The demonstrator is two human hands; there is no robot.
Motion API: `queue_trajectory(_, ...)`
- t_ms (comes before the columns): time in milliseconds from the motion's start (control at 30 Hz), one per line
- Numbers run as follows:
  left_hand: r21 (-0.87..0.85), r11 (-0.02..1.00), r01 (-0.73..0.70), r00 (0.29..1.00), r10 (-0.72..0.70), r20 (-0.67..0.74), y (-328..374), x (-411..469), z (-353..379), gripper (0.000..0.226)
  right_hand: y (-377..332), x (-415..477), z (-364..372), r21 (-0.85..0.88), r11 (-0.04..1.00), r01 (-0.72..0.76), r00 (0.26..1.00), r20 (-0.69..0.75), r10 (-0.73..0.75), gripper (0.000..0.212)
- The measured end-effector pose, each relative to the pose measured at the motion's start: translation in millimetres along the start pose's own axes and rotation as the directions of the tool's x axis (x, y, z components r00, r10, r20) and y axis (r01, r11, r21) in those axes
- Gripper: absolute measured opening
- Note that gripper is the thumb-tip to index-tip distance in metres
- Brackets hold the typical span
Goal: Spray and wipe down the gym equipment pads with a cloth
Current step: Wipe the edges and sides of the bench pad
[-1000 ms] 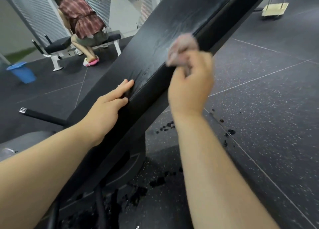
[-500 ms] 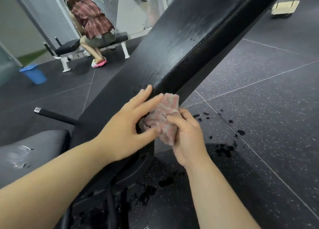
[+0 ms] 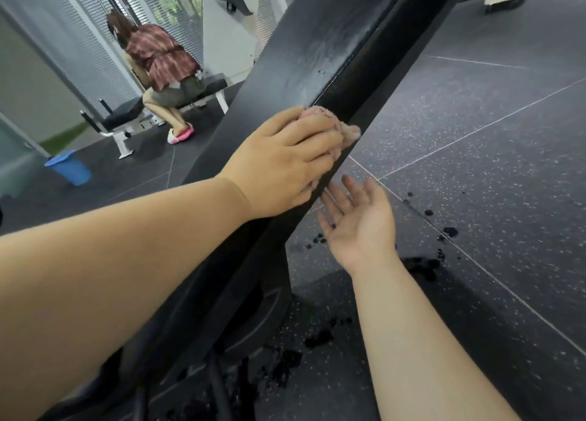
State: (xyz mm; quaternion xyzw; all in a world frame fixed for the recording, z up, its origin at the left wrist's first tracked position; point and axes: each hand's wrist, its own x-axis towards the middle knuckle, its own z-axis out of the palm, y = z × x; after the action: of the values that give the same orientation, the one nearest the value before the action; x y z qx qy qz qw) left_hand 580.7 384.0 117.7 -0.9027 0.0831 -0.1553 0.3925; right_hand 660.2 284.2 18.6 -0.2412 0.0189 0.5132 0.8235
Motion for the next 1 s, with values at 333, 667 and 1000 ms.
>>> queue_trajectory(333, -0.079, 0.997, -0.002, 0.987, 0.014, 0.157, 13.6, -93.6, -34.1, 0.029, 14.2, -0.6, 26.5, -0.072, 0.997, 0.017, 1.0, 0.019, -0.015, 0.036)
queue_trajectory(667, -0.18, 0.983, 0.033, 0.995, -0.015, 0.1, -11.6, -43.8, -9.0, 0.038, 11.4, 1.3, 20.8, -0.079, 0.997, 0.009, 1.0, 0.027, -0.007, 0.051)
queue_trajectory(1000, -0.067, 0.997, -0.041, 0.997, 0.045, 0.062, -0.9, -20.8, -20.7, 0.036, 10.6, -6.1, 20.7, -0.081, 0.997, -0.003, 0.999, 0.04, 0.006, 0.051)
